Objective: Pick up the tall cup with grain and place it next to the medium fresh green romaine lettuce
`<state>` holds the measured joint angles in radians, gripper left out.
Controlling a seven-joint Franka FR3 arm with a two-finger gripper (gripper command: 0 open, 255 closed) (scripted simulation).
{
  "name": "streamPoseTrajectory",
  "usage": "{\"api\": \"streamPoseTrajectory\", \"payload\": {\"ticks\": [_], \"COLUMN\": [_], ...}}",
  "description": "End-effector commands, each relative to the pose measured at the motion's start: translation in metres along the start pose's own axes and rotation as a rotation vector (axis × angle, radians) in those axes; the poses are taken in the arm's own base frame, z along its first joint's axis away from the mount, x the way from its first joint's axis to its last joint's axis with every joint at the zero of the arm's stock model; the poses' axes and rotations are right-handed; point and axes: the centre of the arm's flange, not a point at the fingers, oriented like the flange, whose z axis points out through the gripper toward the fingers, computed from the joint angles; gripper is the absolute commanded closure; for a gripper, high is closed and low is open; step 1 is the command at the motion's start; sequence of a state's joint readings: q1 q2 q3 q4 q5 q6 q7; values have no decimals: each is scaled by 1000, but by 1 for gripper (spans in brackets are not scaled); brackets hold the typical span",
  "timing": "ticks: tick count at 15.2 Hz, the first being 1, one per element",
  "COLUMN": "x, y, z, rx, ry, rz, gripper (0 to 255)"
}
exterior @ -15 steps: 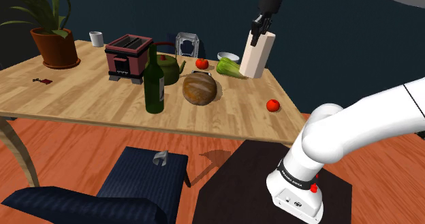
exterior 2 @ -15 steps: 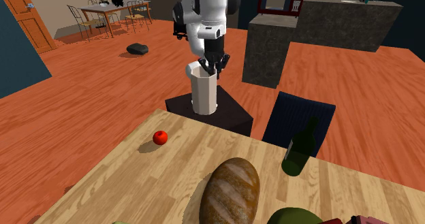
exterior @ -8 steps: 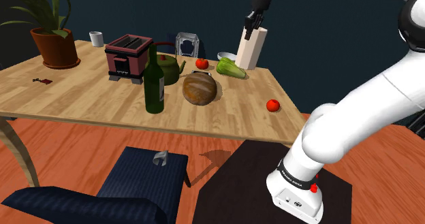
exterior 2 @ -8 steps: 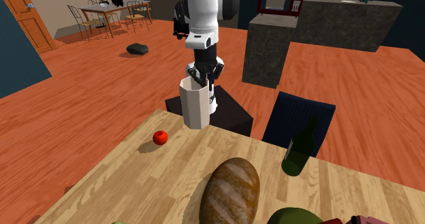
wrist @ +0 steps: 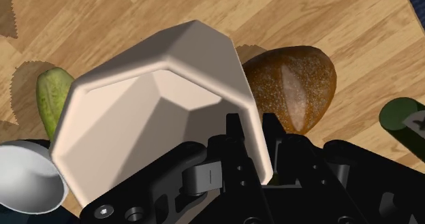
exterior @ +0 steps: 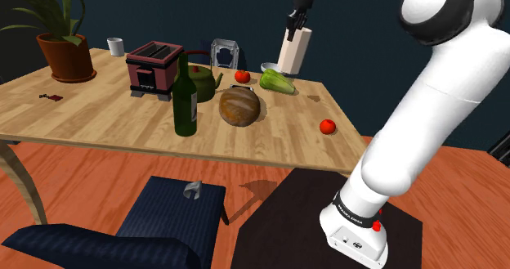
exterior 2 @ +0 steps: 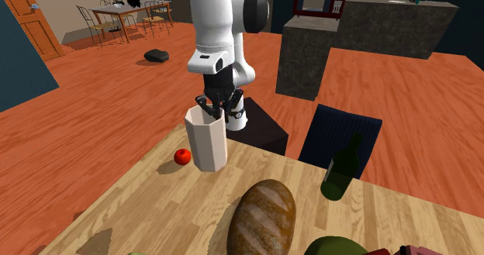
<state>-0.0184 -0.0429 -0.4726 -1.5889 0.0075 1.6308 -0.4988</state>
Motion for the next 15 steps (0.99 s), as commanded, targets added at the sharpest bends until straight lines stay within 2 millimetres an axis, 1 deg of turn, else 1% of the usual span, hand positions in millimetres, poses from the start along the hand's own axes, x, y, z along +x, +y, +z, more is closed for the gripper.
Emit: {"api": "streamPoseTrajectory", "payload": {"ticks": [1,9,15], "x": [16,88,85], "y": [19,96,95], "z": [-1,6,37], "rx": [-1,-1,-1], "ry": [1,1,1], "rz": [-2,-2,-2], "gripper": [255,255,255]}}
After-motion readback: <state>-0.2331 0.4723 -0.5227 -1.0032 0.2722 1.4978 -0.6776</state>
